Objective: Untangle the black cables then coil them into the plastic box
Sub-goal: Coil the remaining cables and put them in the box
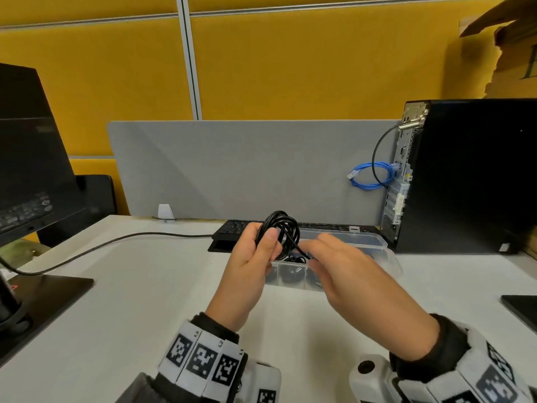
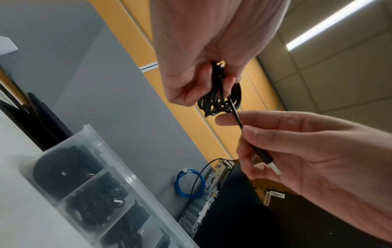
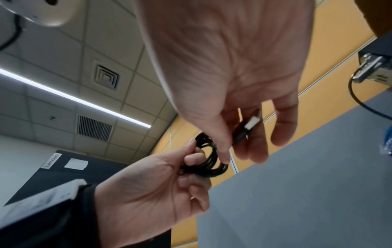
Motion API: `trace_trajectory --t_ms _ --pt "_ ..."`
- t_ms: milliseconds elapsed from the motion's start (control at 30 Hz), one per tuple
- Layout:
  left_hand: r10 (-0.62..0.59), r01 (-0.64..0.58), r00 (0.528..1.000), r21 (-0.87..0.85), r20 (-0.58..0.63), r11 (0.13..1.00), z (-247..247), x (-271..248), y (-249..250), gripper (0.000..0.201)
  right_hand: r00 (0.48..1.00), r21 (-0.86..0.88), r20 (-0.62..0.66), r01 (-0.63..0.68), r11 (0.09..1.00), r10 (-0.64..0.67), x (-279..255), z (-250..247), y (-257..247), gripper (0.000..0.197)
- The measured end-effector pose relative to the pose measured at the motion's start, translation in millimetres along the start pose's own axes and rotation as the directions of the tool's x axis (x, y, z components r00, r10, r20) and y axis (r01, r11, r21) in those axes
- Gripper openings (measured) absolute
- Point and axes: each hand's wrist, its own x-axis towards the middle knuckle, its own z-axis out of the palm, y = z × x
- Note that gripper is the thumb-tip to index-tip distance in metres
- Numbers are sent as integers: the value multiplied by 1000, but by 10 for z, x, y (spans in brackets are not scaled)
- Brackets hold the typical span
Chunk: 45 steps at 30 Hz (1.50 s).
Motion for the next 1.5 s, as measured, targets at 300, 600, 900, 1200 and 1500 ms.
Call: trace_trajectory --t_ms 300,600,900,1200,1500 --pt "37 -49 997 166 75 985 17 -23 -41 17 993 208 29 -116 971 112 -6 16 -159 20" --pt "105 -126 982 132 157 983 60 -32 54 18 994 174 93 40 984 -57 -27 -509 120 30" --pt "-73 178 922 -248 381 952 105 -96 37 24 916 189 -399 117 975 -33 112 -108 415 26" --pt "-82 108 969 -102 232 989 102 -73 -58 26 951 904 138 -234 358 276 113 84 212 24" --pt "-53 42 981 60 187 997 126 -69 -74 19 949 691 75 -270 670 305 63 7 13 38"
